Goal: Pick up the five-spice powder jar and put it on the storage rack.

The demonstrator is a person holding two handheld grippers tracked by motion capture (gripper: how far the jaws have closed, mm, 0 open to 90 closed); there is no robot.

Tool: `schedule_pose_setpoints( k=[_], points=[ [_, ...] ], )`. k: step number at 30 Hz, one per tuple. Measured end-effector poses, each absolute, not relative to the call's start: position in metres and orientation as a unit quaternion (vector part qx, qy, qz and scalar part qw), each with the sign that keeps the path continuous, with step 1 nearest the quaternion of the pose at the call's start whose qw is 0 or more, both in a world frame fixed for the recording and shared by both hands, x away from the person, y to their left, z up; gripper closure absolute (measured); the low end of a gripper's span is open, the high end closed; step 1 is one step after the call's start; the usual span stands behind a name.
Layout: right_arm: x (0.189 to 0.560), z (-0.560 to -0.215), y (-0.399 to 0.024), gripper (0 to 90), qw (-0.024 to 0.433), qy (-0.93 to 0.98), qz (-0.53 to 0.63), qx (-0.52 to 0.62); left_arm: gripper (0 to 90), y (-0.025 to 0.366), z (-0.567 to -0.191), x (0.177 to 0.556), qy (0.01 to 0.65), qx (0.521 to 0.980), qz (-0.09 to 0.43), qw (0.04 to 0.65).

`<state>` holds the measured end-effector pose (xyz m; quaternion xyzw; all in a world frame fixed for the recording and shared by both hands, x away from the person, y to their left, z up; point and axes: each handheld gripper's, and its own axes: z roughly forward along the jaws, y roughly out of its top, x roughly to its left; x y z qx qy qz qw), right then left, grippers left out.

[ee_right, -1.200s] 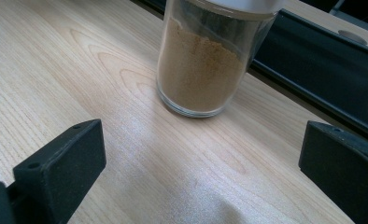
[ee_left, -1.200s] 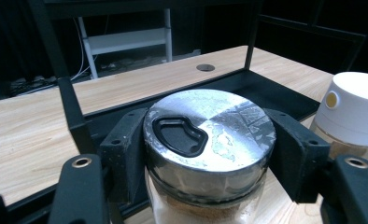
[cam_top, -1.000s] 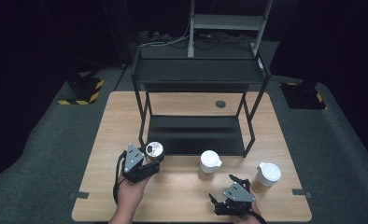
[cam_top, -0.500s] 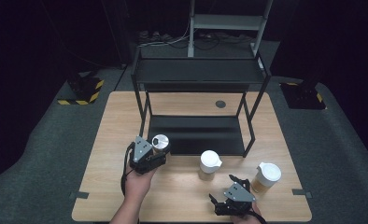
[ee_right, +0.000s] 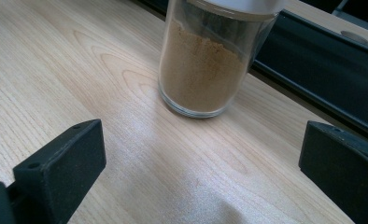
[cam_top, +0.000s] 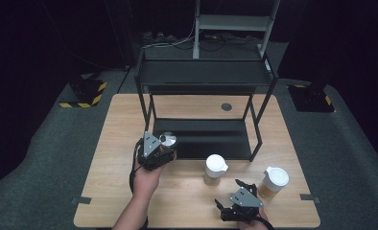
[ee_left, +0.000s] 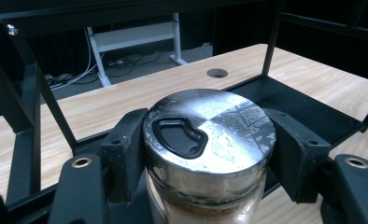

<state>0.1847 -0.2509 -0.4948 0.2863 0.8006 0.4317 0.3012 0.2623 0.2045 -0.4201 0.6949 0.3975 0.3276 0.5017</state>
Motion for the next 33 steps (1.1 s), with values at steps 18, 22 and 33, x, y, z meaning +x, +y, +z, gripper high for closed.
schedule_pose_setpoints(
  k=[18,22,33],
  points=[
    [0.184,-0.495,-0.252,0.0,0.301,0.799,0.434,0.286,34.9,0.197,-0.422,0.290,0.419,0.689,0.324,0.495],
    [0.184,-0.495,-0.252,0.0,0.300,0.799,0.434,0.287,34.9,0.195,-0.423,0.294,0.426,0.687,0.323,0.492],
    [0.184,-0.495,-0.253,0.0,0.299,0.799,0.436,0.287,34.9,0.191,-0.424,0.306,0.435,0.690,0.320,0.482]
  ],
)
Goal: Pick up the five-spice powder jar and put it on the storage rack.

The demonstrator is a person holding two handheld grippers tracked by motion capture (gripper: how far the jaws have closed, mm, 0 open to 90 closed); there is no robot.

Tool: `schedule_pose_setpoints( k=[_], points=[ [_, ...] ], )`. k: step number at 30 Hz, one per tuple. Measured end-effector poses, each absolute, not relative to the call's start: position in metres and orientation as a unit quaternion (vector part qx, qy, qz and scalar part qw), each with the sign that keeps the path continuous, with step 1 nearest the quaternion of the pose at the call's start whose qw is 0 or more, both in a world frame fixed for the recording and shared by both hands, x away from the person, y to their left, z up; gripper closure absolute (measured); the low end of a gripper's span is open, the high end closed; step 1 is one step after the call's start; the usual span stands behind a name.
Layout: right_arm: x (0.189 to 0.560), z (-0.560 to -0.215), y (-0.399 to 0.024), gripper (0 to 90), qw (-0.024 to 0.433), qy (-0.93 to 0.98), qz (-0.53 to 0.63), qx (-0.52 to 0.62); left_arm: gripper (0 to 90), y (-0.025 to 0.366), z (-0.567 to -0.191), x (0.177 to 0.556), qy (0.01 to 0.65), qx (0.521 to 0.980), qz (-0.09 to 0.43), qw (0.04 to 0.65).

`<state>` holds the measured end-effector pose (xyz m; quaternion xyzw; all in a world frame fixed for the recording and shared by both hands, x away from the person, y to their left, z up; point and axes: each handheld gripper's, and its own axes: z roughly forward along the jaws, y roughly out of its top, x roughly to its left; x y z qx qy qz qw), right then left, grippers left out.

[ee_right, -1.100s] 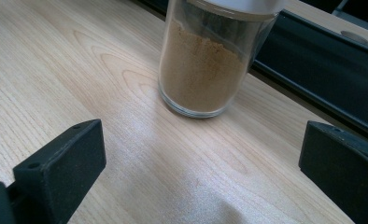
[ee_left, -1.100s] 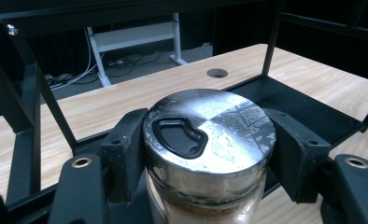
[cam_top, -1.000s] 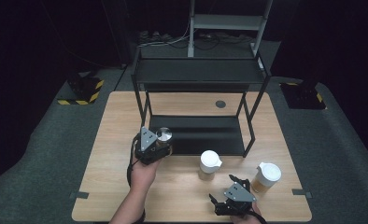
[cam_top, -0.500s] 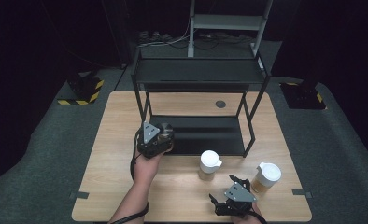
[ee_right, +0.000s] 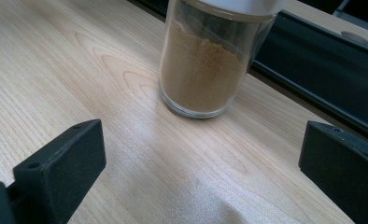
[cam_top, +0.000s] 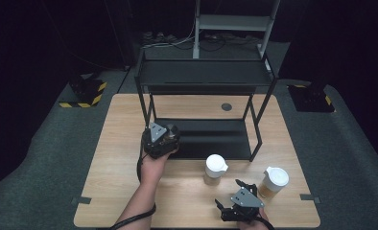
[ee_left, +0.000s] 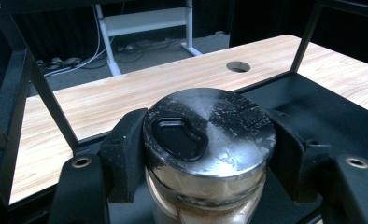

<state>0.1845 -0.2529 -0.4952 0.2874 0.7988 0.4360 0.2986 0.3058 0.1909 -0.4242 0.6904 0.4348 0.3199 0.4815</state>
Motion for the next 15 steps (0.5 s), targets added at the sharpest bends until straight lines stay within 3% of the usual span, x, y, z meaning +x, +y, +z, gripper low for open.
schedule_pose_setpoints(
  k=[15],
  points=[
    [0.1840,-0.4957,-0.2532,0.0,0.300,0.798,0.437,0.286,34.8,0.1880,-0.4296,0.3142,0.445,0.698,0.312,0.467]
  ],
)
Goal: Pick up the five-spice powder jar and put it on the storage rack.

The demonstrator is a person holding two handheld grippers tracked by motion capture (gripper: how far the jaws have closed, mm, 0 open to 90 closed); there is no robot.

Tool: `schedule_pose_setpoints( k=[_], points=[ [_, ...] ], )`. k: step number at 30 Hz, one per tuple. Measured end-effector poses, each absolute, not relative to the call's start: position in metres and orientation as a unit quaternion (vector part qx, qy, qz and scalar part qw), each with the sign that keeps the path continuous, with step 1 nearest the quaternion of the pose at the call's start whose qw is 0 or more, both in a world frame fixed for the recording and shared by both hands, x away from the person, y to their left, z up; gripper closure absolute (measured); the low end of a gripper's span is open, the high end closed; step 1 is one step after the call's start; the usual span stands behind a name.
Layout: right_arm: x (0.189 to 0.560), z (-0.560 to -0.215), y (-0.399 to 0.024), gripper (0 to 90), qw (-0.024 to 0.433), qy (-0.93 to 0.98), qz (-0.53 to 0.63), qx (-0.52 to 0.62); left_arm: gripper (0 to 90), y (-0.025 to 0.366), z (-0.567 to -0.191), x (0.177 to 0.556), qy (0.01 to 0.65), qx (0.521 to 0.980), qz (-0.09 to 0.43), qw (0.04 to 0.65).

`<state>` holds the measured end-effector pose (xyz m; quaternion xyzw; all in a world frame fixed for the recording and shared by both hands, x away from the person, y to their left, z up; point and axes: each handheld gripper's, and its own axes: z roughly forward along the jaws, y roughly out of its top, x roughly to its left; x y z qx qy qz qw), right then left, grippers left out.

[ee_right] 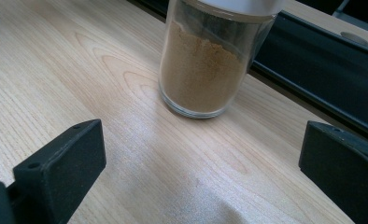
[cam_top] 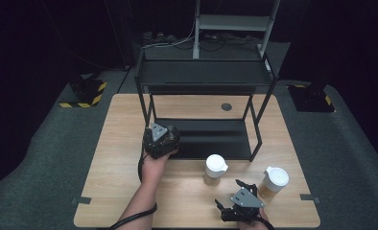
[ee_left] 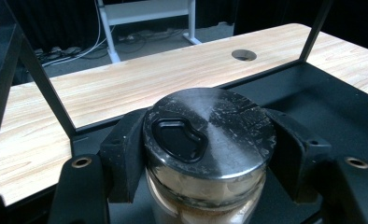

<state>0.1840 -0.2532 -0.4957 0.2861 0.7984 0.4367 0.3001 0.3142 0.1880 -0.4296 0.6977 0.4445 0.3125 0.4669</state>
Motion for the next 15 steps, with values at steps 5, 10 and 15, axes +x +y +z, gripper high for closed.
schedule_pose_setpoints(
  k=[5,10,15],
  points=[
    [0.1841,-0.4956,-0.2537,0.0,0.300,0.799,0.437,0.286,34.8,0.1871,-0.4307,0.3166,0.447,0.700,0.312,0.463],
    [0.1841,-0.4956,-0.2536,0.0,0.300,0.799,0.437,0.285,34.8,0.1867,-0.4325,0.3174,0.447,0.701,0.310,0.461],
    [0.1842,-0.4956,-0.2537,0.0,0.299,0.799,0.437,0.286,34.8,0.1877,-0.4358,0.3176,0.450,0.699,0.307,0.463]
  ],
)
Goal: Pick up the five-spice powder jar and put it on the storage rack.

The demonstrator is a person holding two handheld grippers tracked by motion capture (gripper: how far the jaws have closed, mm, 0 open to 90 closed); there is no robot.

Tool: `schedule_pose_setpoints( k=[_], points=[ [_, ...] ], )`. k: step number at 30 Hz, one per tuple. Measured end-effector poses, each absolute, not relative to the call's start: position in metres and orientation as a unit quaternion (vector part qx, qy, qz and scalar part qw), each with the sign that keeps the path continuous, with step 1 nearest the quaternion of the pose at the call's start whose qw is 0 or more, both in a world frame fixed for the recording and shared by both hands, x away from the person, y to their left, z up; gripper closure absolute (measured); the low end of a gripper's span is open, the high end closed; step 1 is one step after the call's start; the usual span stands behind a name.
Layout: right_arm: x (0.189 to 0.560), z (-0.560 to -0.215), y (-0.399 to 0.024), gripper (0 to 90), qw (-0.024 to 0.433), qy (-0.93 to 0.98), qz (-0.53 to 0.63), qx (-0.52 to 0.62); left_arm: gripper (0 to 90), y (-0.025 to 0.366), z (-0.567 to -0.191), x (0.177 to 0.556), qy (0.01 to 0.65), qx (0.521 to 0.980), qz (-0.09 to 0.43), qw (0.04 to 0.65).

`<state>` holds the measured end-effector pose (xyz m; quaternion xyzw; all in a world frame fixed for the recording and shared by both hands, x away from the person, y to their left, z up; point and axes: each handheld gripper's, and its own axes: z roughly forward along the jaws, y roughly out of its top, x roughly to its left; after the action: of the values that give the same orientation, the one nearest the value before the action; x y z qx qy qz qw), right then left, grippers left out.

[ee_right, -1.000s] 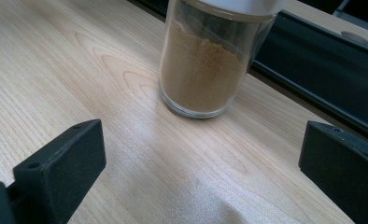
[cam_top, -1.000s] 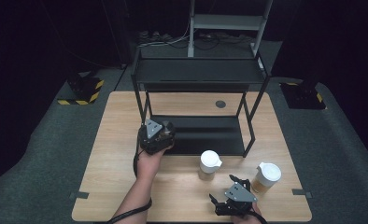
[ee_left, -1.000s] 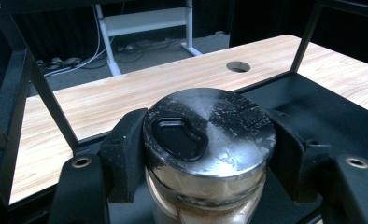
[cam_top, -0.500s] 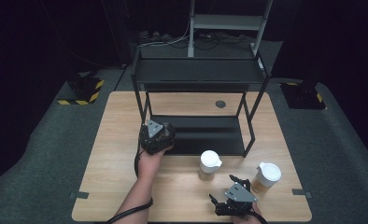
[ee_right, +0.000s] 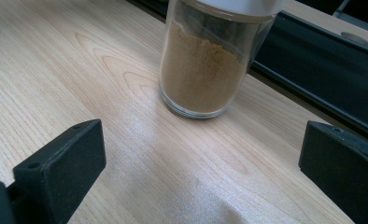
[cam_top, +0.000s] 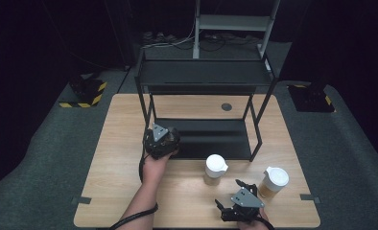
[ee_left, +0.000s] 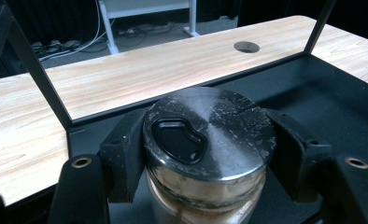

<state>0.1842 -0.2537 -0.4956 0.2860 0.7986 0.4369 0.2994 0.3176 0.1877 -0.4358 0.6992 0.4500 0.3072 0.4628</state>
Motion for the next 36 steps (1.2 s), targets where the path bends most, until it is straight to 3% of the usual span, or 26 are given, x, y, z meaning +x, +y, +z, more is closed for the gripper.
schedule_pose_setpoints(
  k=[20,36],
  points=[
    [0.1843,-0.4955,-0.2532,0.0,0.299,0.799,0.436,0.286,33.4,0.1891,-0.4361,0.3150,0.448,0.699,0.310,0.463],
    [0.1844,-0.4952,-0.2532,0.0,0.299,0.799,0.436,0.286,19.4,0.1851,-0.4282,0.3108,0.430,0.701,0.320,0.470]
  ],
)
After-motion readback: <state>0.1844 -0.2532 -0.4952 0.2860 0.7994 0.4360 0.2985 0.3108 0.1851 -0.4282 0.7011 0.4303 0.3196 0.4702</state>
